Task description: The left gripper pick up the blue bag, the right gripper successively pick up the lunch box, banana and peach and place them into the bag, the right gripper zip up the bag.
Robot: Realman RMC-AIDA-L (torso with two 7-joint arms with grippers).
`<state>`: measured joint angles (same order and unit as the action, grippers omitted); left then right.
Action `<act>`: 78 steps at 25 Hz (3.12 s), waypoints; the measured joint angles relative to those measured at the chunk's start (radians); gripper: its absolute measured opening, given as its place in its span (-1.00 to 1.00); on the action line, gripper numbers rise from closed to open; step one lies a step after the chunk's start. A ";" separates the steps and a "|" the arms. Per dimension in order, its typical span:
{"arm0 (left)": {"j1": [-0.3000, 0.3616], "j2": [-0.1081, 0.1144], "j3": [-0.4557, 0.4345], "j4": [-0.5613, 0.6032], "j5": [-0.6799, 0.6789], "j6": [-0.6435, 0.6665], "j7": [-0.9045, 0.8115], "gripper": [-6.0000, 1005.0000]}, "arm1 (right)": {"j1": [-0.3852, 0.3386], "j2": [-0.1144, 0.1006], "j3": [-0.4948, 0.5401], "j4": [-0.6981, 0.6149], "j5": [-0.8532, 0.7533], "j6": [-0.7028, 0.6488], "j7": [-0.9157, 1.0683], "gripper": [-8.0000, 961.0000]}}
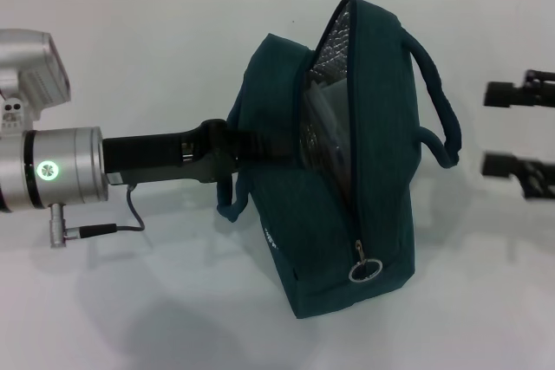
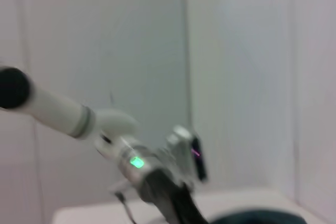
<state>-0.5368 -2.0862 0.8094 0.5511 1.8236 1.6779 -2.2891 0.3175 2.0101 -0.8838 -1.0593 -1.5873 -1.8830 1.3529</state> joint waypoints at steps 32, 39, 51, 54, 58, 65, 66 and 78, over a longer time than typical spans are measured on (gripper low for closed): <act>-0.010 0.002 0.001 0.000 -0.001 0.000 0.001 -0.85 | 0.128 0.015 -0.281 0.500 -0.104 0.168 -0.247 0.57; -0.011 0.002 0.000 0.000 -0.005 0.000 0.001 -0.85 | 0.149 0.016 -0.290 0.536 -0.073 0.181 -0.248 0.54; -0.012 0.001 0.001 0.004 -0.007 0.000 0.000 -0.83 | 0.153 0.018 -0.358 0.543 -0.033 0.187 -0.241 0.50; -0.012 0.001 0.000 0.005 -0.008 0.000 0.000 -0.83 | 0.151 0.018 -0.362 0.545 -0.031 0.189 -0.241 0.49; -0.012 0.001 0.000 0.005 -0.008 0.000 0.000 -0.83 | 0.157 0.017 -0.358 0.567 -0.029 0.207 -0.241 0.17; -0.014 0.002 0.000 0.006 -0.008 -0.001 0.000 -0.82 | 0.162 0.017 -0.364 0.590 -0.012 0.238 -0.240 -0.04; -0.014 0.001 0.000 0.006 -0.008 -0.001 0.000 -0.82 | 0.162 0.017 -0.365 0.593 -0.008 0.239 -0.241 -0.06; -0.015 0.002 0.000 0.005 -0.006 -0.001 0.000 -0.81 | 0.170 0.018 -0.402 0.607 0.021 0.233 -0.244 -0.19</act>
<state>-0.5523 -2.0847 0.8099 0.5561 1.8178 1.6765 -2.2888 0.4878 2.0279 -1.2860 -0.4522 -1.5662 -1.6501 1.1092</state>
